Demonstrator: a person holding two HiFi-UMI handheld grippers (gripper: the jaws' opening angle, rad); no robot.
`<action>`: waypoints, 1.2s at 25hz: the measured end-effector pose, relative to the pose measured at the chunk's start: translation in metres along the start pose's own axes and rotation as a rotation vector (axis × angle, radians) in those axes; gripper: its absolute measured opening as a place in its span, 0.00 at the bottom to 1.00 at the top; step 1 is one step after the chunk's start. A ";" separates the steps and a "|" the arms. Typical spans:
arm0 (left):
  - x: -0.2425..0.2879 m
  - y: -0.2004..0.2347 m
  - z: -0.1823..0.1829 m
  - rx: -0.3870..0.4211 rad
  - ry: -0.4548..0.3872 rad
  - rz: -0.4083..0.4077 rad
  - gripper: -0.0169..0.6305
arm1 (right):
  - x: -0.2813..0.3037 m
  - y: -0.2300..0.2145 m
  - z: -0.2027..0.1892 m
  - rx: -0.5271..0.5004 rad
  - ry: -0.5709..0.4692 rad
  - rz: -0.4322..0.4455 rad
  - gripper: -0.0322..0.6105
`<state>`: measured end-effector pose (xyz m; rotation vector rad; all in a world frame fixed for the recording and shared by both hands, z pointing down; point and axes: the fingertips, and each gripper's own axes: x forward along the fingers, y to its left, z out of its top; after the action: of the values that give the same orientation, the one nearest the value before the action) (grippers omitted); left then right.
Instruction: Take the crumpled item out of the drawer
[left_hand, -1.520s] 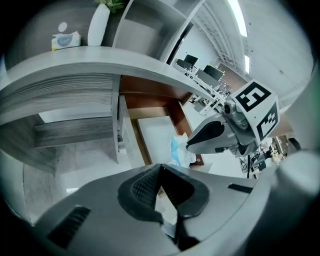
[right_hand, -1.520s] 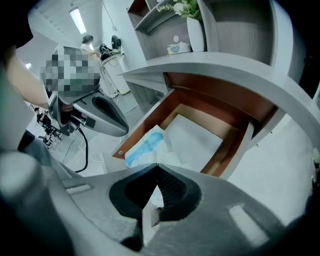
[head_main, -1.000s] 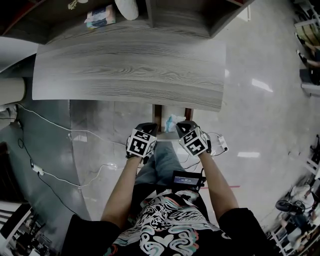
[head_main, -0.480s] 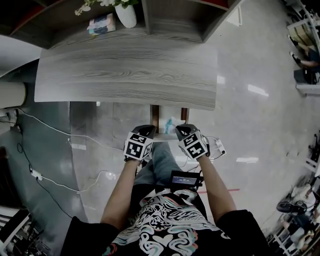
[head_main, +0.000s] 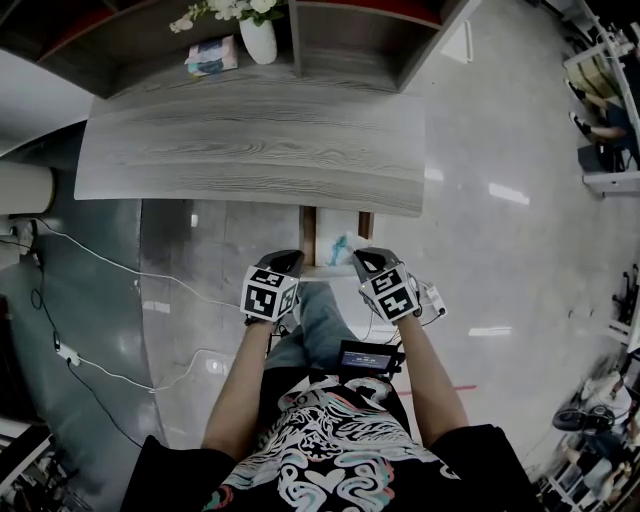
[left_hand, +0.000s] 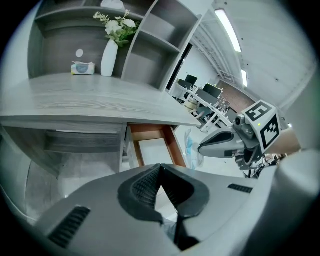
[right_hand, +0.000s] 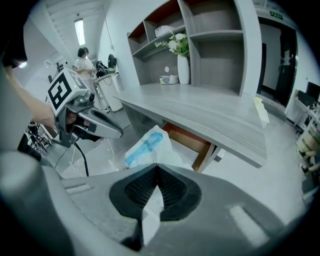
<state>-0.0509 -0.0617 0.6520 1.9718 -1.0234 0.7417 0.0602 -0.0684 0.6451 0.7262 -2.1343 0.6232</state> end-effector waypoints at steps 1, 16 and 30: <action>-0.003 0.000 0.000 -0.004 -0.007 0.001 0.02 | -0.002 -0.001 0.000 0.012 -0.005 -0.009 0.06; -0.034 -0.001 0.029 0.016 -0.128 -0.001 0.03 | -0.033 -0.003 0.020 0.090 -0.120 -0.104 0.06; -0.074 -0.017 0.069 0.038 -0.262 -0.040 0.03 | -0.069 0.011 0.056 0.072 -0.229 -0.164 0.06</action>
<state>-0.0649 -0.0842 0.5523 2.1560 -1.1247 0.4920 0.0607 -0.0759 0.5554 1.0437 -2.2386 0.5529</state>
